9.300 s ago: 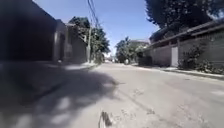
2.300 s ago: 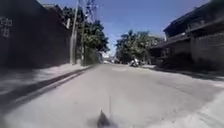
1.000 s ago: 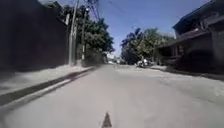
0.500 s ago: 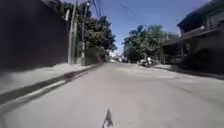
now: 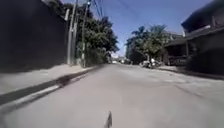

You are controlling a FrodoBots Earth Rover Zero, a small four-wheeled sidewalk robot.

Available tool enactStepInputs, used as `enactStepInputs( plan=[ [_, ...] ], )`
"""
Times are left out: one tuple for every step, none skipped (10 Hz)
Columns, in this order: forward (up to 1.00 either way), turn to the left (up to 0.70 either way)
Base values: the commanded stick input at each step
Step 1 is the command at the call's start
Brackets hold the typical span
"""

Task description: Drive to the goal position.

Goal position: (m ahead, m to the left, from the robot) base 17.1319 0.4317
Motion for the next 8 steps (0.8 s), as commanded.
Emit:
enactStepInputs(
  plan=[
    [1.0,0.0],
    [1.0,0.0],
    [1.0,0.0],
    [1.0,0.0],
    [1.0,0.0],
    [1.0,0.0],
    [1.0,0.0],
    [1.0,0.0]
  ],
)
